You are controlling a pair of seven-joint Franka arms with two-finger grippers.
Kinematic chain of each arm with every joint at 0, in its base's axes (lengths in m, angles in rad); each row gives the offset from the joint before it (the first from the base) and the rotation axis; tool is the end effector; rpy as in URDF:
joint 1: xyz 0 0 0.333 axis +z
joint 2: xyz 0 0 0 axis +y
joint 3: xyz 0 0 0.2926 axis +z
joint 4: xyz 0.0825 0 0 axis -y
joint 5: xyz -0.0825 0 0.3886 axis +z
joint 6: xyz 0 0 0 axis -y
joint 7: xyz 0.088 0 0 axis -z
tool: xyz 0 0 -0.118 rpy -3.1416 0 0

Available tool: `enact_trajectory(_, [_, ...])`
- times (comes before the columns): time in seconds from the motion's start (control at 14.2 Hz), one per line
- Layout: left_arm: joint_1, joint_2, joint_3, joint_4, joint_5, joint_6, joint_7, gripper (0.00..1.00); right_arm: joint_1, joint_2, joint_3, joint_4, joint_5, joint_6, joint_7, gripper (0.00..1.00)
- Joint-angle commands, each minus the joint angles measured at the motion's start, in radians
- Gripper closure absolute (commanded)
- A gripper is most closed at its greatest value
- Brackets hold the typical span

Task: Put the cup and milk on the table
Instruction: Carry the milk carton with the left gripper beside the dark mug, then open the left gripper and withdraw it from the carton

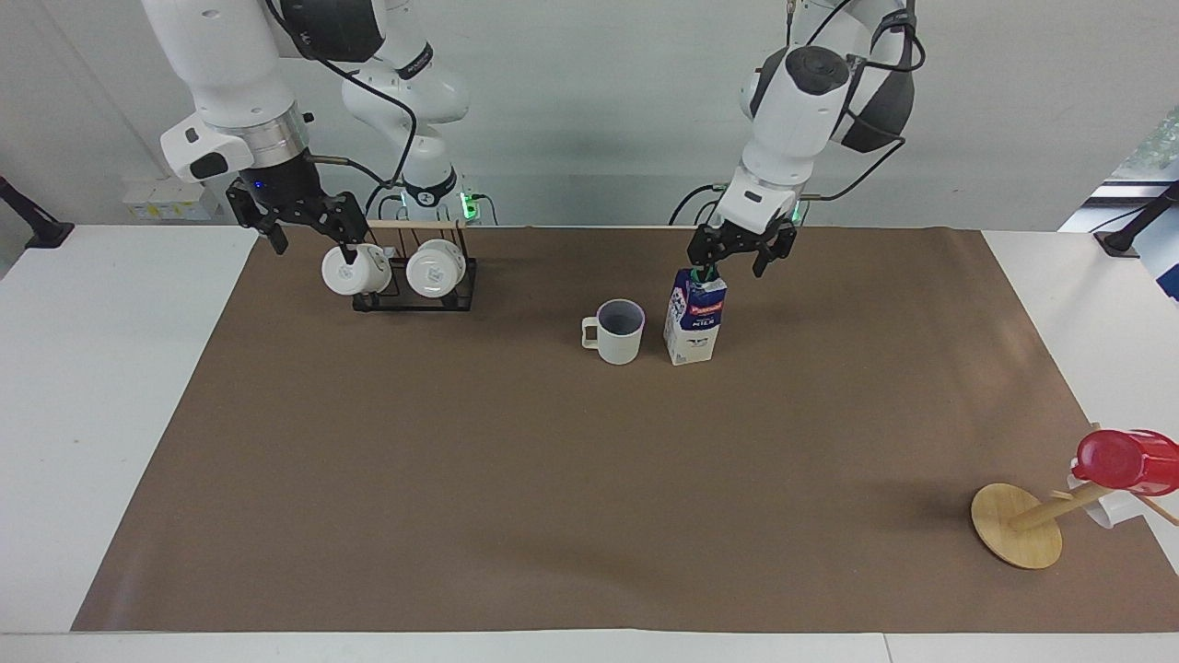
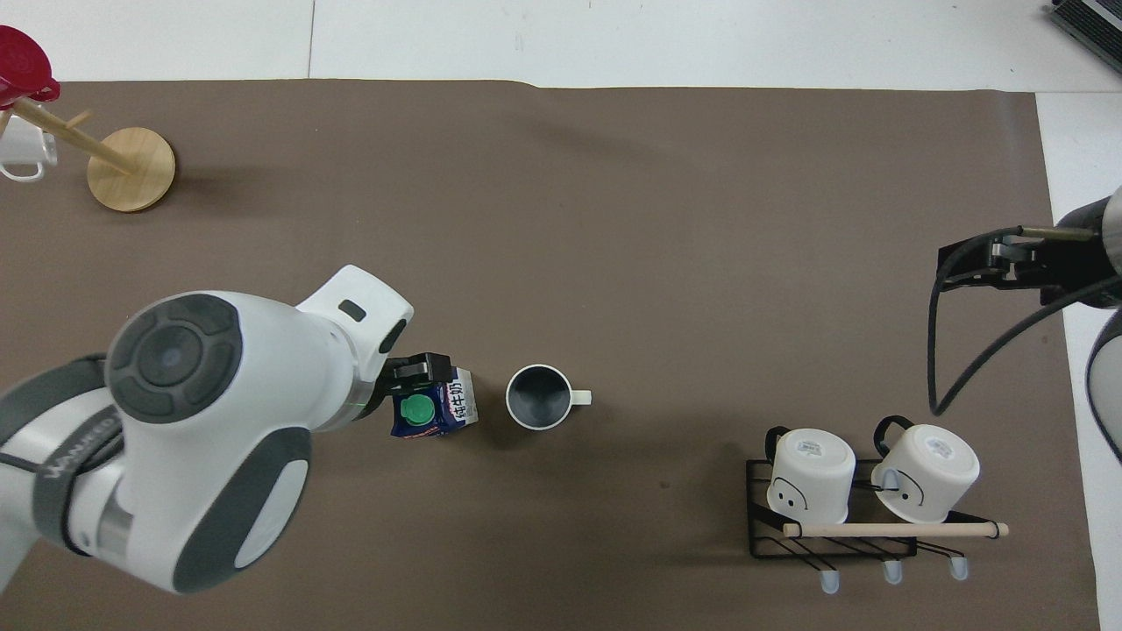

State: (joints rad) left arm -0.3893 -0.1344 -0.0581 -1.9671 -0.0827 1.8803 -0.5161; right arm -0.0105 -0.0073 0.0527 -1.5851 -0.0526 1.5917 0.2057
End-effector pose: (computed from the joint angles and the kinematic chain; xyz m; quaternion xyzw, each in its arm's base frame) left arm 0.4769 -0.2378 0.4995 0.9980 0.0461 0.0044 0.0427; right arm 0.5589 0.0176 0.5894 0.9963 -0.0813 0.0102 0.0254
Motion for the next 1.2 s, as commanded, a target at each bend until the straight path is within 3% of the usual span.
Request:
enact_trajectory(0.0, [0.079, 0.001, -0.005, 0.111, 0.017, -0.128, 0.100, 0.00, -0.023, 0.007, 0.013, 0.017, 0.019, -0.010, -0.025, 0.00])
enact_trajectory(0.35, [0.239, -0.010, 0.001, 0.252, 0.017, -0.312, 0.347, 0.00, -0.023, 0.007, 0.013, 0.017, 0.019, -0.012, -0.023, 0.00])
enact_trajectory(0.71, [0.355, -0.017, 0.000, 0.263, 0.018, -0.372, 0.507, 0.00, -0.023, 0.007, 0.013, 0.016, 0.019, -0.012, -0.023, 0.00])
enact_trajectory(1.13, [0.377, -0.017, -0.002, 0.263, 0.017, -0.363, 0.505, 0.00, -0.023, 0.007, 0.013, 0.016, 0.019, -0.012, -0.023, 0.00])
